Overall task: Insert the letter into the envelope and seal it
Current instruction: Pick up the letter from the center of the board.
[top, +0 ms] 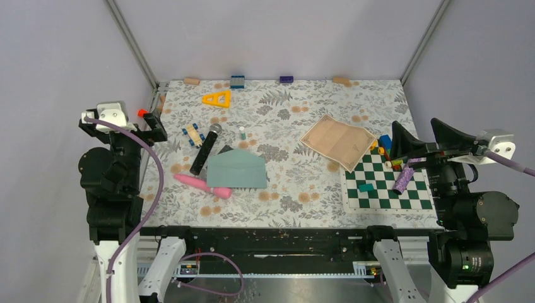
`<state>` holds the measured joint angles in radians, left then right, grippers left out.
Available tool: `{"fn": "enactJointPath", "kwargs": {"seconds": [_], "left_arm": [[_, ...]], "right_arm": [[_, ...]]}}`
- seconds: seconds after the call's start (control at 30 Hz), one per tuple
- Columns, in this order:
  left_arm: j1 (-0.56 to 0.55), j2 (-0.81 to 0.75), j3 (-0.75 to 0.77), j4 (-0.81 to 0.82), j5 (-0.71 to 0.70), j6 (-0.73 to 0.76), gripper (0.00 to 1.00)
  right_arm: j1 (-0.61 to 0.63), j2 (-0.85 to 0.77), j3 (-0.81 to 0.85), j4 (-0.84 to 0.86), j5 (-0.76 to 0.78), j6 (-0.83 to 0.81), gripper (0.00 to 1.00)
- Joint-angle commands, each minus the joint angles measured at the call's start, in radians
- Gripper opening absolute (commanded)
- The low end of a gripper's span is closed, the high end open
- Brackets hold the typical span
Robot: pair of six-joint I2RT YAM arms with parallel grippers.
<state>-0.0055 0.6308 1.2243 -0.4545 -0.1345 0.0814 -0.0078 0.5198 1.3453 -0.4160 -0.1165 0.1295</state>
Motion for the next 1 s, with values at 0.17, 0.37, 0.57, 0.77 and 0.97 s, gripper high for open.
{"fn": "enactJointPath", "kwargs": {"seconds": [0.17, 0.37, 0.57, 0.77, 0.97], "left_arm": [[0.004, 0.028, 0.047, 0.031, 0.043, 0.011, 0.99], [0.004, 0.046, 0.042, 0.028, 0.099, 0.043, 0.99], [0.004, 0.08, 0.013, 0.037, 0.128, 0.065, 0.99], [0.004, 0.14, -0.046, 0.042, 0.221, 0.073, 0.99], [0.004, 0.182, -0.119, 0.029, 0.235, 0.061, 0.99]], "right_arm": [[-0.007, 0.047, 0.034, 0.003, -0.049, 0.062, 0.98], [-0.007, 0.084, 0.066, -0.02, -0.163, -0.053, 0.98], [-0.006, 0.125, -0.011, 0.036, -0.231, -0.077, 0.98], [-0.006, 0.165, -0.1, 0.077, -0.247, -0.061, 0.99], [-0.006, 0.209, -0.156, 0.077, -0.283, -0.068, 0.99]]}}
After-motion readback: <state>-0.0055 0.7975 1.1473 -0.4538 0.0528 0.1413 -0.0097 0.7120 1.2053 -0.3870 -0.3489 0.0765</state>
